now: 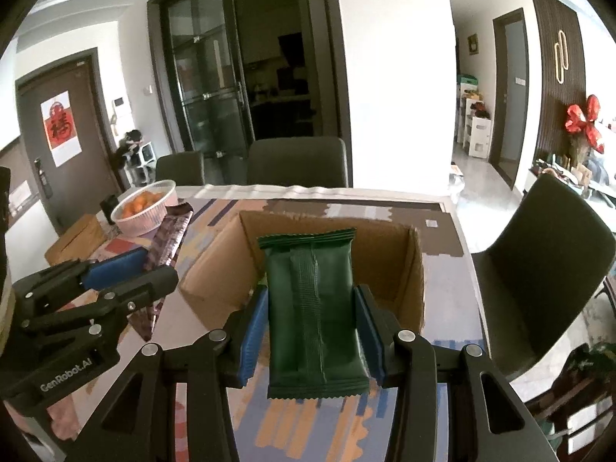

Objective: Organize snacks
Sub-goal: 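Carry the brown bar with left tool while right tool carries the green bar over the box, then open left tool over the box while right tool drops the green bar inside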

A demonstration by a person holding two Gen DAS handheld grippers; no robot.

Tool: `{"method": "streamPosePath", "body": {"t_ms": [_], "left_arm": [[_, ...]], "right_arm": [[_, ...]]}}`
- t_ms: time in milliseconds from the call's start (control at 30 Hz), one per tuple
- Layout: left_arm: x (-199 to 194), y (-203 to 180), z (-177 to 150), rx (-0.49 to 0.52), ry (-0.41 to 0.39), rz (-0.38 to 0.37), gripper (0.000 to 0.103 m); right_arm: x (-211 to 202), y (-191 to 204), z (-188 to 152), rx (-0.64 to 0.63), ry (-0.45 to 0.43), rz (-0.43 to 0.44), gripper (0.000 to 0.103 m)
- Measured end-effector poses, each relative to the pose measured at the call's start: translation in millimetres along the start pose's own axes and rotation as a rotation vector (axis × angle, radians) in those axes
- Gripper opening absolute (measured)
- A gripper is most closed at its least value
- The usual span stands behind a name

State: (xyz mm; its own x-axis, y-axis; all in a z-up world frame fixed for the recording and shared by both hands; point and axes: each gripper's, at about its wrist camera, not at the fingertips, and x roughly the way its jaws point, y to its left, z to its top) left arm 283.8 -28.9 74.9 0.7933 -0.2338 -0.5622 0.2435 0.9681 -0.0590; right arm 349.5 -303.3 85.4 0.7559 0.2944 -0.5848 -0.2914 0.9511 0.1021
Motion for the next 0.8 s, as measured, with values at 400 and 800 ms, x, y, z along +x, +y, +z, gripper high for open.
{"method": "streamPosePath", "body": {"t_ms": [400,800], "left_arm": [[47.0,14.5,24.0,-0.027,0.08,-0.024,0.036],[73.6,20.7,19.1,-0.015,0.151,0.042,0.056]], "right_arm": [[28.3,-8.0,30.1,-0.007,0.026,-0.028,0.045],[61.1,-15.5,28.7,0.016,0.105,-0.08,0.068]]}}
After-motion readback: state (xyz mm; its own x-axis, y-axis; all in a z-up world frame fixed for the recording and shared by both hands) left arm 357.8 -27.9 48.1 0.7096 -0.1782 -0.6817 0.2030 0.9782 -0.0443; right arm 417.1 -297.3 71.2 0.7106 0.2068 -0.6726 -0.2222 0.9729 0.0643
